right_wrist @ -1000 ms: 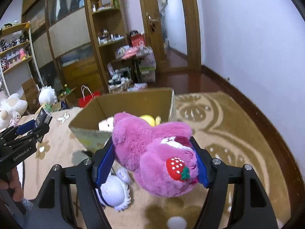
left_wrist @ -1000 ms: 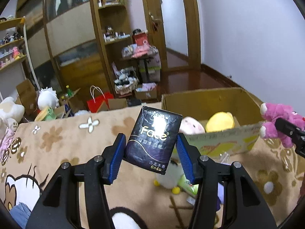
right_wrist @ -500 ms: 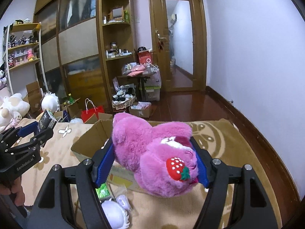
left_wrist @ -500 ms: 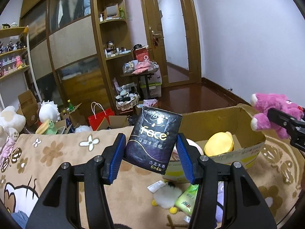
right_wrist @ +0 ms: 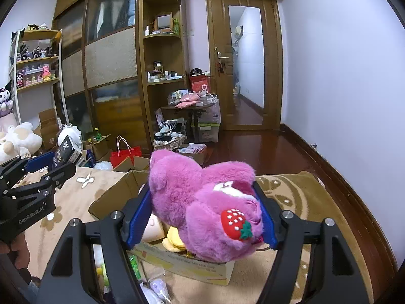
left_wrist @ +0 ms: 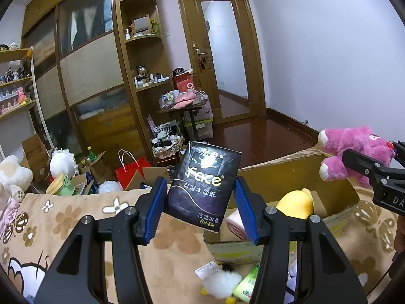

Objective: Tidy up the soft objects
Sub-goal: 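Carry tissue pack and pink bear over box with both tools, then open both tools to release tissue pack and pink bear into box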

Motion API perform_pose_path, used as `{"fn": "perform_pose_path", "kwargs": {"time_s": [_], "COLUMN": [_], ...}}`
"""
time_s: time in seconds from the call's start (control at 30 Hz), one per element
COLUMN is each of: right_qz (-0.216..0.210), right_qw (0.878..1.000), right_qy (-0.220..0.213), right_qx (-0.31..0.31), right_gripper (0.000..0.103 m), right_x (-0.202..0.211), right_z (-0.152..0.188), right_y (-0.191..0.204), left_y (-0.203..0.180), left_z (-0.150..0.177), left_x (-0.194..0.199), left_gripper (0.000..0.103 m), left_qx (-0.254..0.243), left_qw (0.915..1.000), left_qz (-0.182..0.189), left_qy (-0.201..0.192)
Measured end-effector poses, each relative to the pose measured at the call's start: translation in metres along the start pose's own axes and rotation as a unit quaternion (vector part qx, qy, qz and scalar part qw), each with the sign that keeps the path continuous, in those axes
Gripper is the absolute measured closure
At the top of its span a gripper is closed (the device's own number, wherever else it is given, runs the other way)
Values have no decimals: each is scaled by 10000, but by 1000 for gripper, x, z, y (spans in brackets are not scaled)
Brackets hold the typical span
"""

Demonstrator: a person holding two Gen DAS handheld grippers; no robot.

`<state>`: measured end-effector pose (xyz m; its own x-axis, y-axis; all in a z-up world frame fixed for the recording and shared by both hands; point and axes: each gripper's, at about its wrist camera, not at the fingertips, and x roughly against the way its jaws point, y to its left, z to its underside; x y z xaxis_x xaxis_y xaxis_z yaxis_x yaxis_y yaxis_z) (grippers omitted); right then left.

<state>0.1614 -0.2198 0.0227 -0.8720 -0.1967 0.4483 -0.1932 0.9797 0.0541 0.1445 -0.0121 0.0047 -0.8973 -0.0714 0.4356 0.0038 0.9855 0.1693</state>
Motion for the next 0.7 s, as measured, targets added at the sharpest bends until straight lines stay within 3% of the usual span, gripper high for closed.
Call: {"fn": "perform_pose_path", "kwargs": {"time_s": [0.4,0.7], "right_qz": [-212,-364], "right_qw": [9996,9985], "right_qy": [75,364], "right_qx": [-178,-160], "right_gripper": [25,24], "right_x": [-21,-42], "right_z": [4,13], "right_y": [-1,2], "left_y": [-10,-22], "left_z": [2,-1], "left_x": [-31,-45], "left_gripper": [50,50], "left_qx": [140,88], "left_qw": [9994,9985], "left_qz": [126,289], "left_qy": [288,446]}}
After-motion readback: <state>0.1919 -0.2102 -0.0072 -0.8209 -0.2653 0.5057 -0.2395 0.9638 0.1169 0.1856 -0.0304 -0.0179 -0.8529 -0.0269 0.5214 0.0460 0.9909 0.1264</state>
